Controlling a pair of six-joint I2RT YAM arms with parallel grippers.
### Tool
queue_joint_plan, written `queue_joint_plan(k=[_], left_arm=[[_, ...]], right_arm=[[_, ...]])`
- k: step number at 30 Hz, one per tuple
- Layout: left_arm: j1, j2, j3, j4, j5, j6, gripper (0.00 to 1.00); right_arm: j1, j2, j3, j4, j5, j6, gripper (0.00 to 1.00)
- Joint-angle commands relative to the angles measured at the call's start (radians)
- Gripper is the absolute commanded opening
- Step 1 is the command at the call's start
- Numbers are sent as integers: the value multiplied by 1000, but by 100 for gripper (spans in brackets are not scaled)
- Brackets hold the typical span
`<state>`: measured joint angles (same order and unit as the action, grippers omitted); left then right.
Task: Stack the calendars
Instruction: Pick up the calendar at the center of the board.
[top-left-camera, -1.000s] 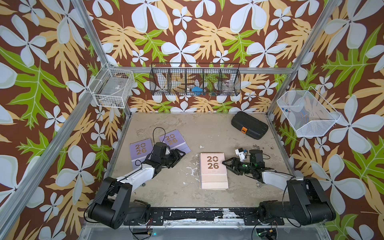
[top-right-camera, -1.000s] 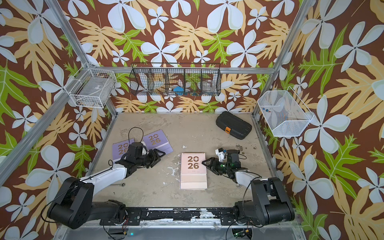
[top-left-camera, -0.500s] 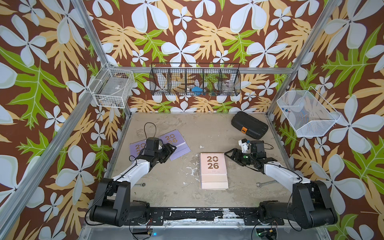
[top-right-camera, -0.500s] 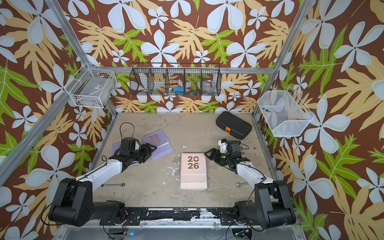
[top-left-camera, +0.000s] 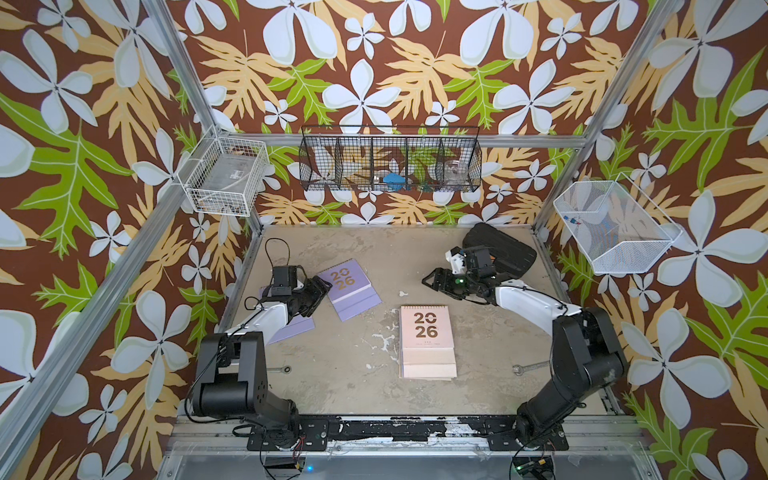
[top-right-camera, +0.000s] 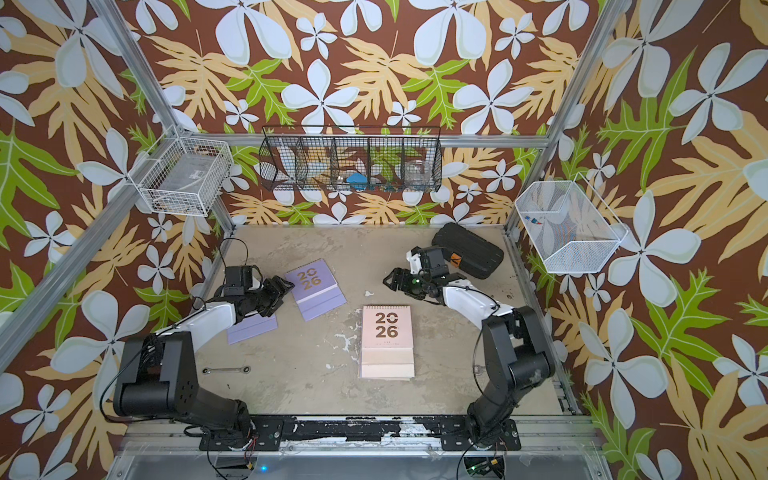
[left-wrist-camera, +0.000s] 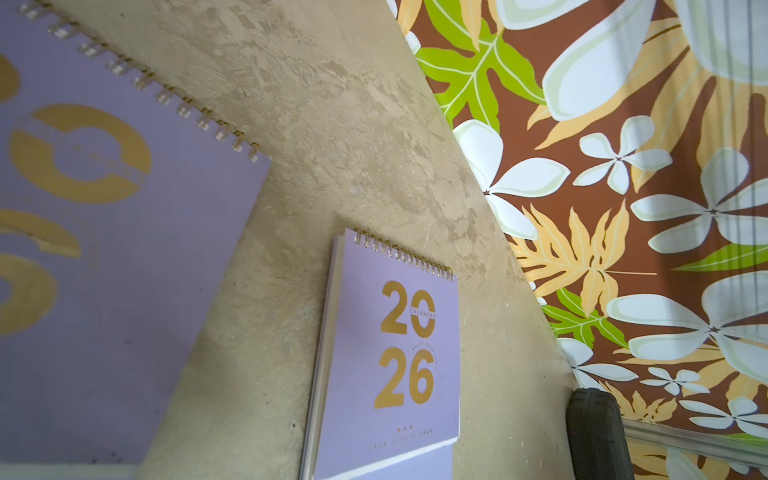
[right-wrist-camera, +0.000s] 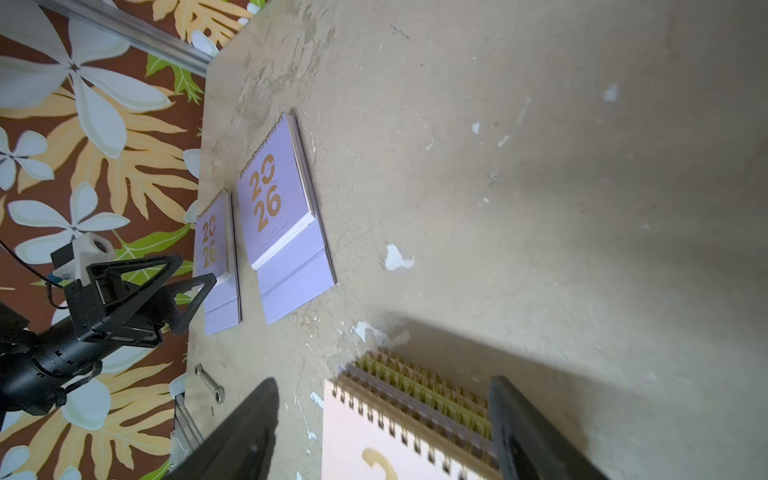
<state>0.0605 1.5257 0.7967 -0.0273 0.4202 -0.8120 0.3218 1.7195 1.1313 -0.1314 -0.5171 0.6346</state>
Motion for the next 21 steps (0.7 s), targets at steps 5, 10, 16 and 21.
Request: queue_joint_plan(k=[5,10,16,21], left_arm=[[15,113,75,38,55,38,77],[21,196,125,55,85,48,78],[22,269,172,71,119,51,80],[21,309,190,81,144,47,82]], right_arm=[[55,221,283,-103,-14,-45,84],[91,373,462,-156,-52,-48,87],[128,497,598,-180,-97,-34,90],[154,573,674,-191,-126,-23,92]])
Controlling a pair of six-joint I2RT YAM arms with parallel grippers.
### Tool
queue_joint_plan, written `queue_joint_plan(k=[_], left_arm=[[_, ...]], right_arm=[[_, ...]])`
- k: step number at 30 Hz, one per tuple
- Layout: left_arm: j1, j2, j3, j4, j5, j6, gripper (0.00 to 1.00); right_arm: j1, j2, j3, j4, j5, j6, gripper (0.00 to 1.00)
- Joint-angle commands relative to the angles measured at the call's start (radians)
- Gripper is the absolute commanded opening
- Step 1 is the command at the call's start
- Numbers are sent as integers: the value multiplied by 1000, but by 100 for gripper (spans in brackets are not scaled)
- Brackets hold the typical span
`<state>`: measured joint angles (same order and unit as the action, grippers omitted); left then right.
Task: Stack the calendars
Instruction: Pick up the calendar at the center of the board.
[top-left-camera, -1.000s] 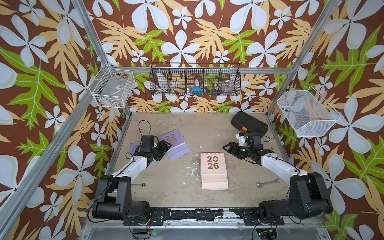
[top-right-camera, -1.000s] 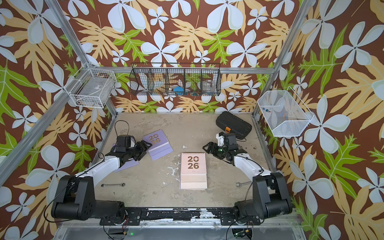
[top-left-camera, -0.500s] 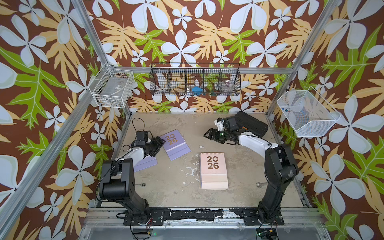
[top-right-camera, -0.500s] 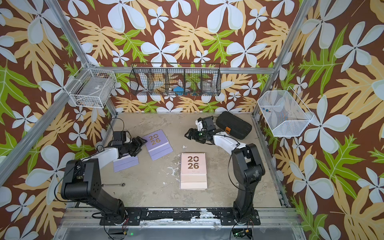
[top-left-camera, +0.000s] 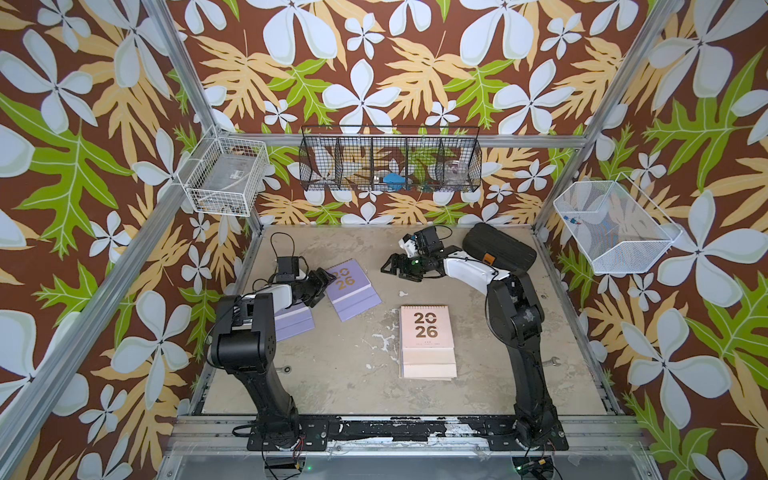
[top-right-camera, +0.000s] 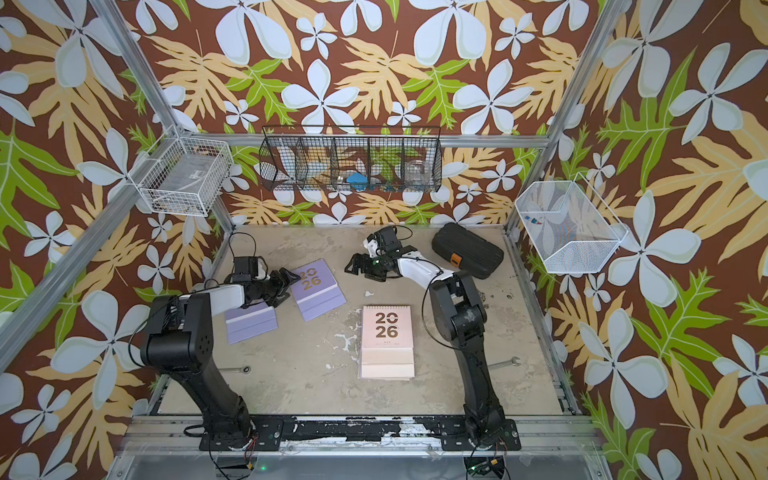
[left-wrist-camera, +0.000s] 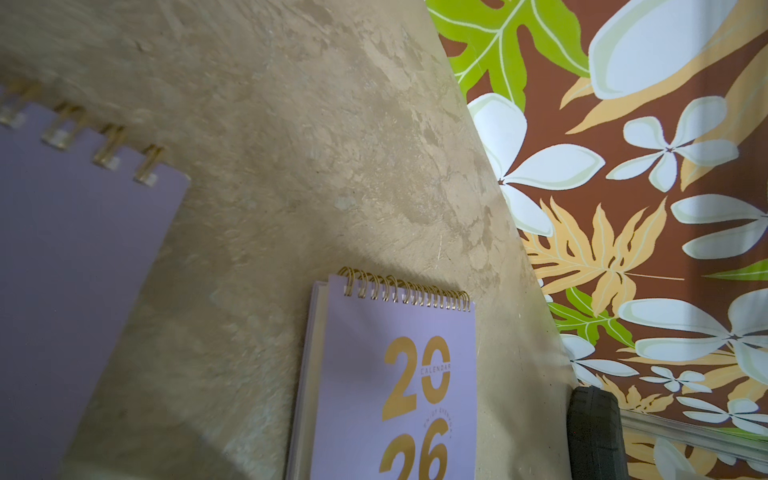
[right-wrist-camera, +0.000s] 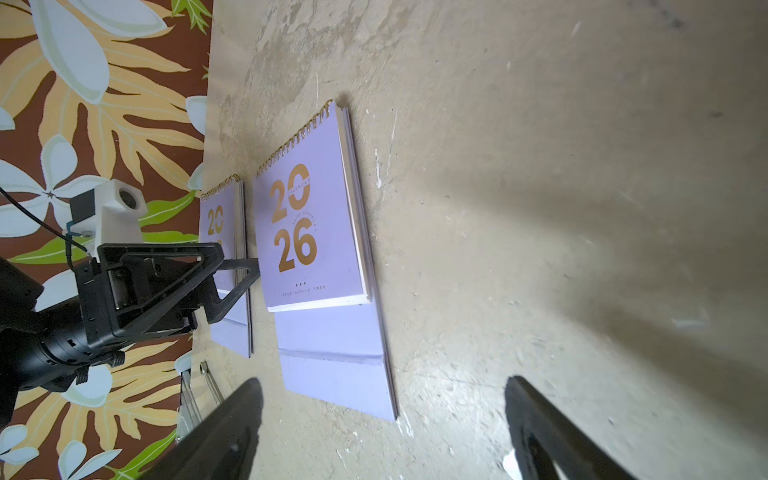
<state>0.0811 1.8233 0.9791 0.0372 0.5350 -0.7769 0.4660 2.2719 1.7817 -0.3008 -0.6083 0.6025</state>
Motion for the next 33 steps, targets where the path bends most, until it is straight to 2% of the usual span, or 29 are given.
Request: queue_joint_plan(k=[1,14,25,33], left_arm=[[1,17,8,18,31,11,82],[-6,68,1,65,75,-16,83],[-41,105,6,95,86,-41,84],[-41,121,14,109,101,-50,84]], right_arm=[[13,35,33,-20,-42,16,92],[43,160,134,12,-125,94,94],[51,222,150,104,-210,207,95],[52,189,48,456,-382,396,92]])
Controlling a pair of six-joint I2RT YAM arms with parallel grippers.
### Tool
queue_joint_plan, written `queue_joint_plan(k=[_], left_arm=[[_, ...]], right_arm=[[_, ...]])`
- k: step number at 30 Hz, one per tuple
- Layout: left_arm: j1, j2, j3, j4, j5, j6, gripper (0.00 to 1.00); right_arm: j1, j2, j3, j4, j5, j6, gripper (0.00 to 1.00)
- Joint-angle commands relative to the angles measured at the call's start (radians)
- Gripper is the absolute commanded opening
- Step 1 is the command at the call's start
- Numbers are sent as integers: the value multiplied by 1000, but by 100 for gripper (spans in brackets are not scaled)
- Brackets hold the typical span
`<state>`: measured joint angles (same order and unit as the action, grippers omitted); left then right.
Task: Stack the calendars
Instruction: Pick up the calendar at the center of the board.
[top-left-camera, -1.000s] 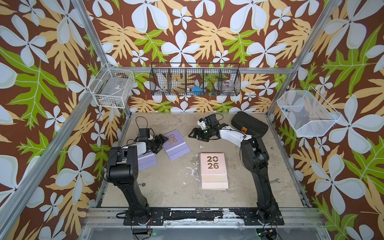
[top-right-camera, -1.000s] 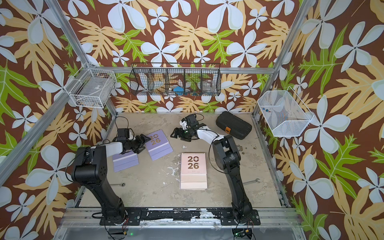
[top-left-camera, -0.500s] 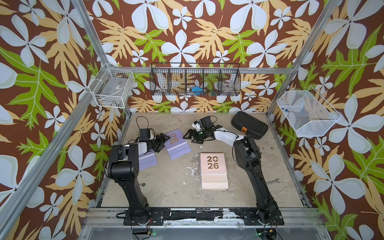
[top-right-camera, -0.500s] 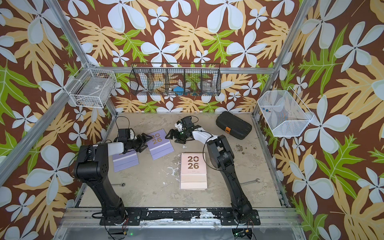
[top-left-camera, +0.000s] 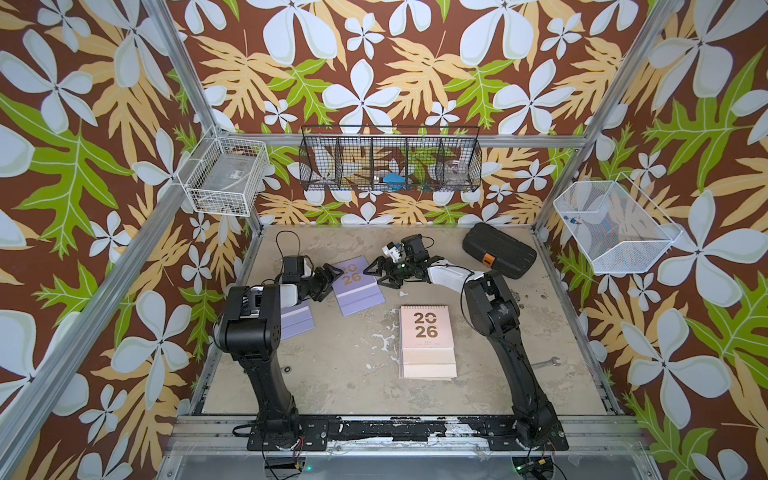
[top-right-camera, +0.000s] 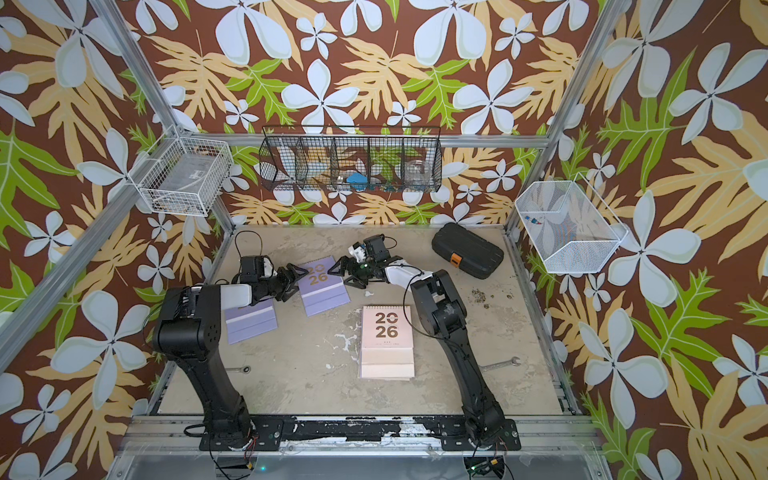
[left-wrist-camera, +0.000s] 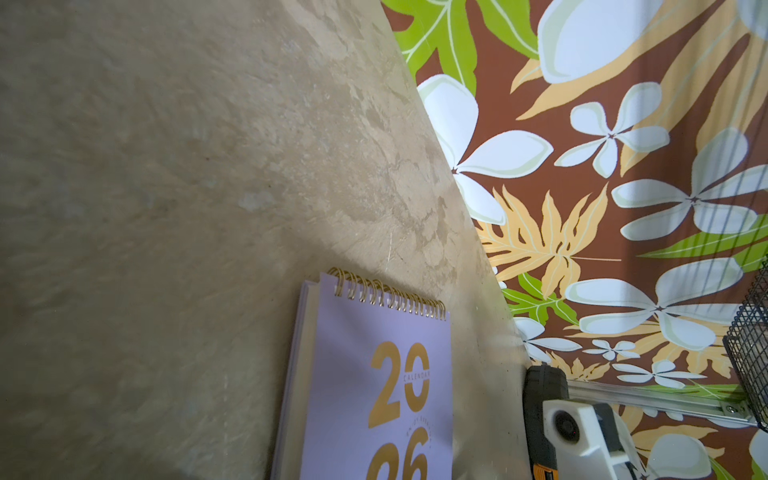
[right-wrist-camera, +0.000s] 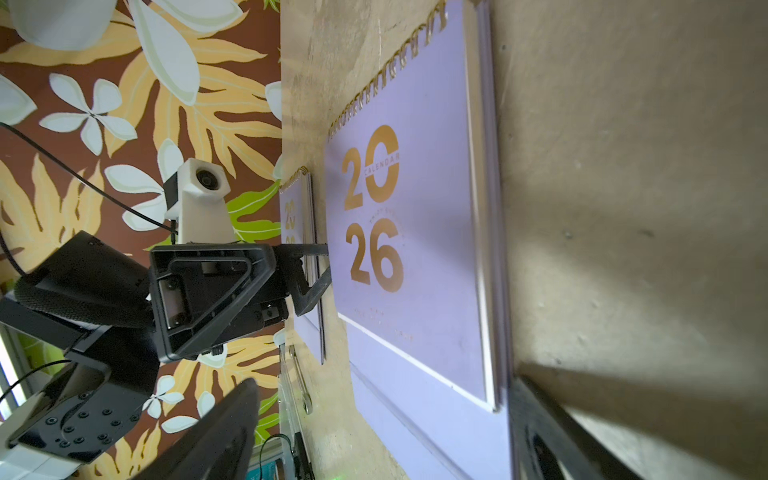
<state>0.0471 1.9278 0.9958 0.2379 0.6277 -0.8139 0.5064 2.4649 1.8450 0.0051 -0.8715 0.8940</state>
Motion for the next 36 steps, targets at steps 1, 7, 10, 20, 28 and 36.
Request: queue_joint_plan(k=[1,7,10,20,28,36], left_arm=[[-7,17,-2,-91,10,-14,84],[-7,21,-6,-82,16,-18,84],[-7,17,-13,-73,19,-26,84],[-3,-17,-41,40,58,-134,68],[-3,-42,-74,146,71,-226,45],[-3,-59,-96,217,82,-280,19]], right_arm=[[11,-3,-19,193,-136,132,91],[11,8,-32,354,-171,259,85],[7,2,-42,352,-153,258,83],[-13,-34,-118,334,-124,233,81],[-28,-65,-154,343,-130,228,81],[-38,-92,-188,338,-133,214,84]])
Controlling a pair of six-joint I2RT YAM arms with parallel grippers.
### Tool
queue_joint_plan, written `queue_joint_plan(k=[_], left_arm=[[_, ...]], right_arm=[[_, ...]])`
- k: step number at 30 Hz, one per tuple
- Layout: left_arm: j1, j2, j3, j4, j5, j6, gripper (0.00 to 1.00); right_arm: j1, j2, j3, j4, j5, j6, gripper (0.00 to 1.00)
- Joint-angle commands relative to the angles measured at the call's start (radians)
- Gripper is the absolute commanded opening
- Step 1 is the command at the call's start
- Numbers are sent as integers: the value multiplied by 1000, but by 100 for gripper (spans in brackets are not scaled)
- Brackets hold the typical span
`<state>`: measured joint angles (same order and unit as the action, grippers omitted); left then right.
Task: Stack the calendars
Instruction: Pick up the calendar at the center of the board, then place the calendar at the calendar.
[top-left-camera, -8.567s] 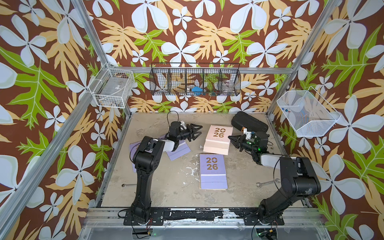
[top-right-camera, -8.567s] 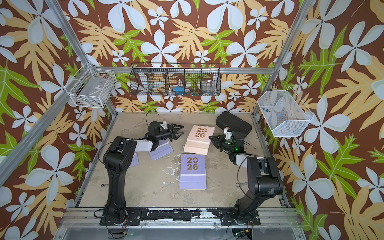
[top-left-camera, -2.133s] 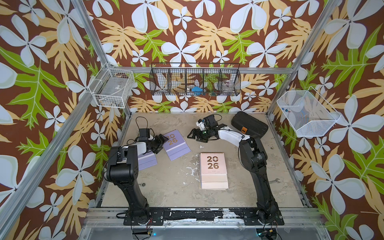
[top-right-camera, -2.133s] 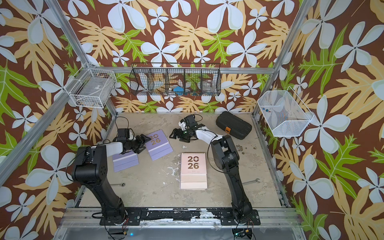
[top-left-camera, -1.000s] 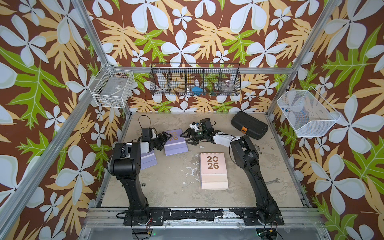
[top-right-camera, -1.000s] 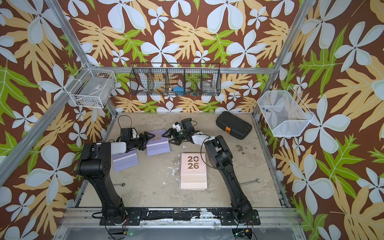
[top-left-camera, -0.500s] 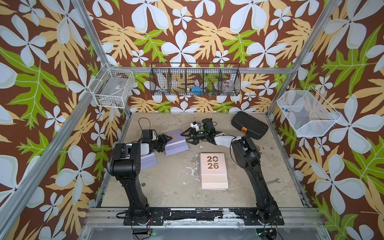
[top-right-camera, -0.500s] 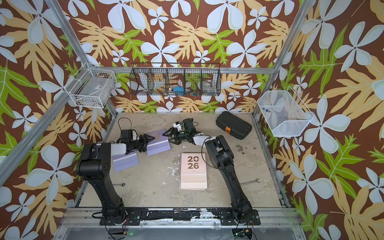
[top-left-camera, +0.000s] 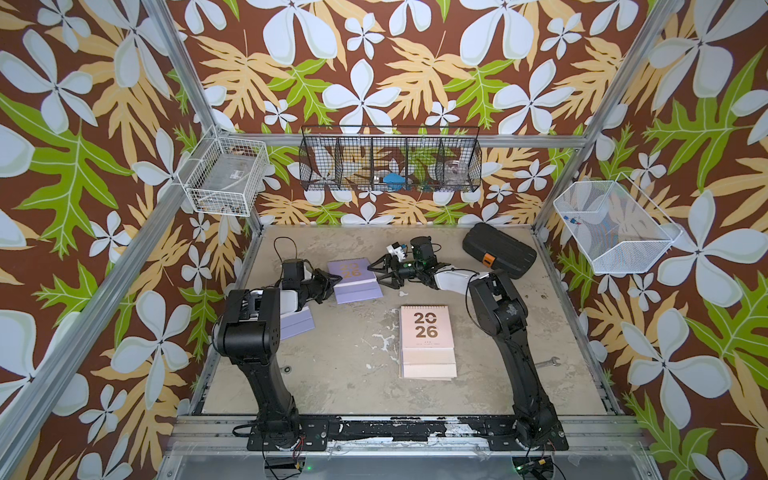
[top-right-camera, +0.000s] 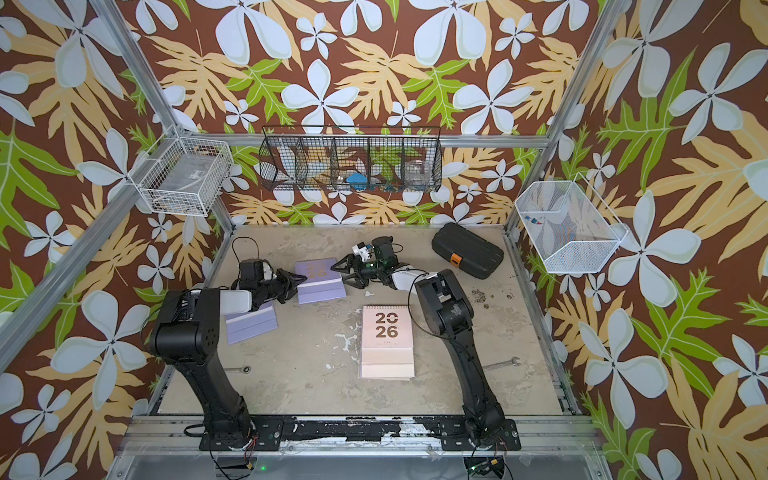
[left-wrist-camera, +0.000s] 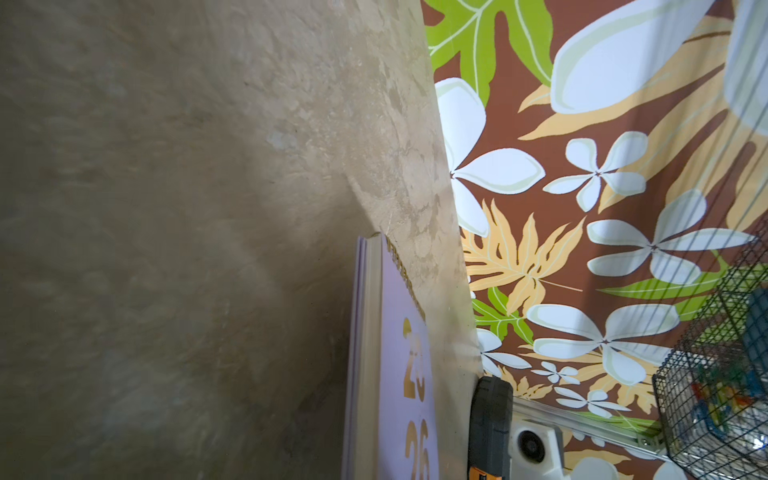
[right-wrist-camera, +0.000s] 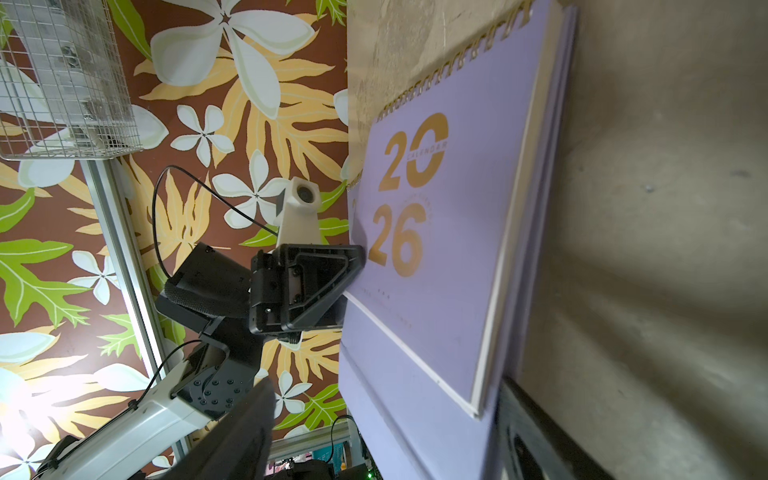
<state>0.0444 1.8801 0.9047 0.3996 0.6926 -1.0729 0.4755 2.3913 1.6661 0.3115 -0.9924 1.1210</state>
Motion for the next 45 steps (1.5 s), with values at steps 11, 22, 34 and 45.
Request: queue_joint_plan(k=[11,22,34,45], left_arm=[[-9,-72,-44,201,54,-158,0],[-98,-223,-187,393,58,-343,0],[-181,-320,-258,449,36,-410,0],[-252,-344,-292,505,13,-455,0]], right_arm=[[-83,-158,-142,38,45,-17,90],[-147,-358,-398,228,158,118,85],[-145,-440,-481,255,145,143,78],[-125,-486,-533,303,138,164,54]])
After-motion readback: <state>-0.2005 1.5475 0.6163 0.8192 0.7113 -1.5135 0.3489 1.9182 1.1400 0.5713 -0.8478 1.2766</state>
